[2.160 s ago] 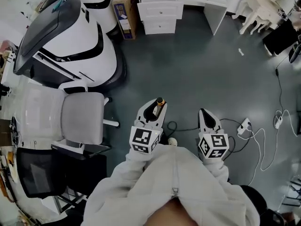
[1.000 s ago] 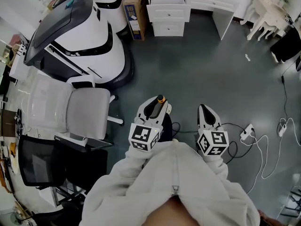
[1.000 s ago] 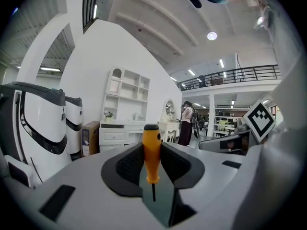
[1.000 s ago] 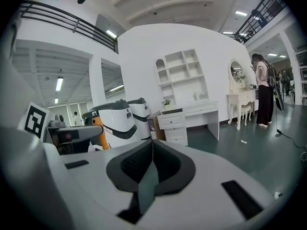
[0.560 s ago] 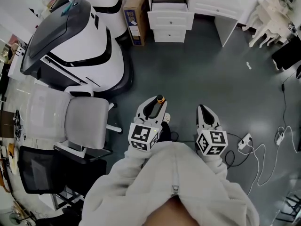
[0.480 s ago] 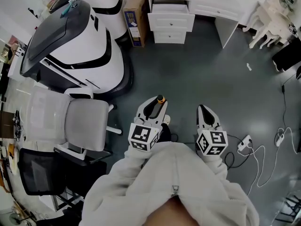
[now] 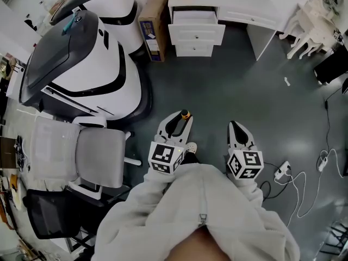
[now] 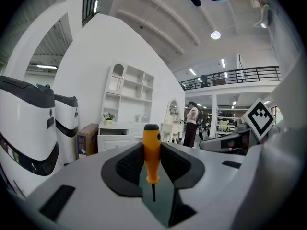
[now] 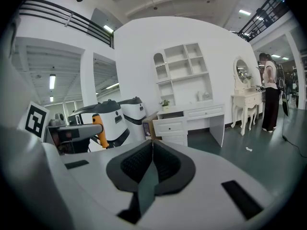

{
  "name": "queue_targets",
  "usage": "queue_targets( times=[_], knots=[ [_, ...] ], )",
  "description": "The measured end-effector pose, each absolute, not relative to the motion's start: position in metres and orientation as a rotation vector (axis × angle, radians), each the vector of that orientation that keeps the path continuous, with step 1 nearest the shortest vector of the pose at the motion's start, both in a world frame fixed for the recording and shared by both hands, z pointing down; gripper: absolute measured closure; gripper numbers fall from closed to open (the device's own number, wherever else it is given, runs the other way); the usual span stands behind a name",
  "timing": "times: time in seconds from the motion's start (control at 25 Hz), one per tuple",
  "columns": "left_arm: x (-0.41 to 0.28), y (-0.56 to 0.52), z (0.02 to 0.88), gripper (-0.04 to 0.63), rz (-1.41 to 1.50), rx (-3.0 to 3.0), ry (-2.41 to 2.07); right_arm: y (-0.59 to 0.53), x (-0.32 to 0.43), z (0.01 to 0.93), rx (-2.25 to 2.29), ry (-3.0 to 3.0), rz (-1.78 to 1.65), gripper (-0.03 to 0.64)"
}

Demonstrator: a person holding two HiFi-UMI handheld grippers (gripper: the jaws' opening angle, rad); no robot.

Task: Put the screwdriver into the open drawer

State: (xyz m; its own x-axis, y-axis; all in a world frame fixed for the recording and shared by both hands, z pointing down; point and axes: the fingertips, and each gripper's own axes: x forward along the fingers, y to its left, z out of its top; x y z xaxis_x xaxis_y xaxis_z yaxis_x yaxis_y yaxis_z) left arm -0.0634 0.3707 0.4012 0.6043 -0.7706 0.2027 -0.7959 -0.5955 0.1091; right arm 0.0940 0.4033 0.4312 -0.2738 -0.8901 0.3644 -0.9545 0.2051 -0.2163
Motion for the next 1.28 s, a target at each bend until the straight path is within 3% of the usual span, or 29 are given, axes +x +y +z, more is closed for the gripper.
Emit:
queue_targets(
  times=[0.68, 1.28],
  knots=[
    [-0.096, 0.278, 0.407, 0.474, 0.199, 2.689, -1.268, 0.309, 0.055, 0.437, 1.816, -2.313, 0.584, 0.583],
    [-0.104, 0.266, 0.417, 0.474, 0.213, 2.663, -1.216, 0.298, 0.048, 0.441, 1.822, -2.247, 0.618, 0.583]
  ],
)
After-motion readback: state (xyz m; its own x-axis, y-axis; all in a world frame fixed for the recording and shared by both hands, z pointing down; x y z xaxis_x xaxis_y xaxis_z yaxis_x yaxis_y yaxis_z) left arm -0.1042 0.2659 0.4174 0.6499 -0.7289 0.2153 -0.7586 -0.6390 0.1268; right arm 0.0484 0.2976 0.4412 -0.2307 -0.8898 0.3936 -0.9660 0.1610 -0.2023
